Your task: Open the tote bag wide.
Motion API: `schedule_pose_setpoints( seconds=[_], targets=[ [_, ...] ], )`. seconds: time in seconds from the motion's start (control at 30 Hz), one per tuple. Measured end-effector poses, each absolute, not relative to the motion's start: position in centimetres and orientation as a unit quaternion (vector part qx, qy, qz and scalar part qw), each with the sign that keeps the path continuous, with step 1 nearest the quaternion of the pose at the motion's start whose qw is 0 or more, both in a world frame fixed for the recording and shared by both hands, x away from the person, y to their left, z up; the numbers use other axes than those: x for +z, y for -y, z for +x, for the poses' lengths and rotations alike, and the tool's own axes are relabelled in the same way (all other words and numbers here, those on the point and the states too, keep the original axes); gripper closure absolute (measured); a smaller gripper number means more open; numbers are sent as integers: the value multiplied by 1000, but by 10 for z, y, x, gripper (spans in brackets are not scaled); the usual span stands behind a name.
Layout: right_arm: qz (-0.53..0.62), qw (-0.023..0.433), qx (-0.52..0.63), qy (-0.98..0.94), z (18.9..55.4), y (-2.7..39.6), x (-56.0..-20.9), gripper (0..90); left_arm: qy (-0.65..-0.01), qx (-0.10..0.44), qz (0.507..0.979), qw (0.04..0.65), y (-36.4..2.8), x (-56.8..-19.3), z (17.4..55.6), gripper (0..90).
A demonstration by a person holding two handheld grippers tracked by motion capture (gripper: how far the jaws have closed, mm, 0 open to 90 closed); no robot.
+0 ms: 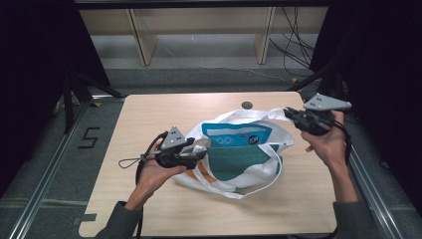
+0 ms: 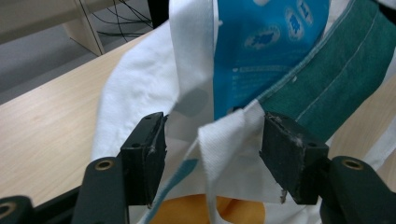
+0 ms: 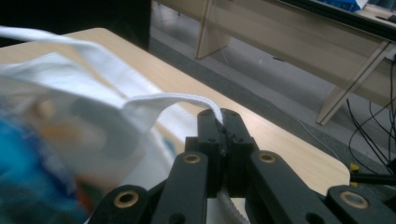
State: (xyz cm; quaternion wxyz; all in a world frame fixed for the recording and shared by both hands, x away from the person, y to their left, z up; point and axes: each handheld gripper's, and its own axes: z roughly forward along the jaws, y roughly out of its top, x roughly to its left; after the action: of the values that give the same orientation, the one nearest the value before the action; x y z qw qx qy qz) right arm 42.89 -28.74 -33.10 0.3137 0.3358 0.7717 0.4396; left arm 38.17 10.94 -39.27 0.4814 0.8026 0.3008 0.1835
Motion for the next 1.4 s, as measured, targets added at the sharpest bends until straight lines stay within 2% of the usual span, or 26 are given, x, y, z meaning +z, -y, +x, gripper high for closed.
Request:
schedule_pose_setpoints(
  seconds=[0.17, 0.23, 0.27, 0.33, 0.37, 0.43, 0.47, 0.5, 0.6, 0.77, 1.0, 1.2, 1.27, 1.4],
  targets=[
    [369, 300, 421, -772, 485, 278, -352, 852, -312, 189, 791, 491, -118, -390, 384, 389],
    [376, 285, 405, -783, 493, 278, -360, 826, -317, 193, 786, 495, -122, -387, 384, 387],
    [392, 268, 374, -796, 504, 278, -381, 794, -324, 201, 775, 504, -129, -383, 385, 387],
    [392, 257, 374, -800, 506, 279, -387, 787, -328, 203, 770, 508, -132, -381, 385, 388],
    [394, 237, 378, -804, 506, 283, -402, 720, -336, 200, 762, 517, -137, -379, 387, 388],
    [414, 241, 383, -790, 503, 290, -401, 605, -348, 200, 755, 518, -143, -379, 389, 391],
    [414, 241, 383, -790, 503, 290, -401, 605, -348, 200, 755, 518, -143, -379, 389, 394],
    [460, 221, 400, -761, 492, 298, -388, 560, -354, 201, 755, 514, -142, -381, 391, 400],
    [445, 247, 417, -753, 475, 308, -365, 509, -345, 198, 762, 511, -139, -383, 391, 418],
    [414, 238, 455, -751, 433, 311, -339, 485, -342, 199, 763, 511, -133, -381, 393, 414],
    [372, 239, 479, -758, 393, 302, -337, 468, -355, 190, 769, 496, -130, -392, 414, 398],
    [330, 208, 478, -787, 373, 285, -341, 470, -344, 176, 787, 481, -124, -400, 429, 403],
    [310, 186, 473, -804, 369, 275, -345, 457, -352, 171, 784, 482, -120, -402, 433, 392],
    [292, 180, 464, -817, 370, 260, -355, 440, -353, 173, 786, 478, -112, -405, 442, 413]
  ],
)
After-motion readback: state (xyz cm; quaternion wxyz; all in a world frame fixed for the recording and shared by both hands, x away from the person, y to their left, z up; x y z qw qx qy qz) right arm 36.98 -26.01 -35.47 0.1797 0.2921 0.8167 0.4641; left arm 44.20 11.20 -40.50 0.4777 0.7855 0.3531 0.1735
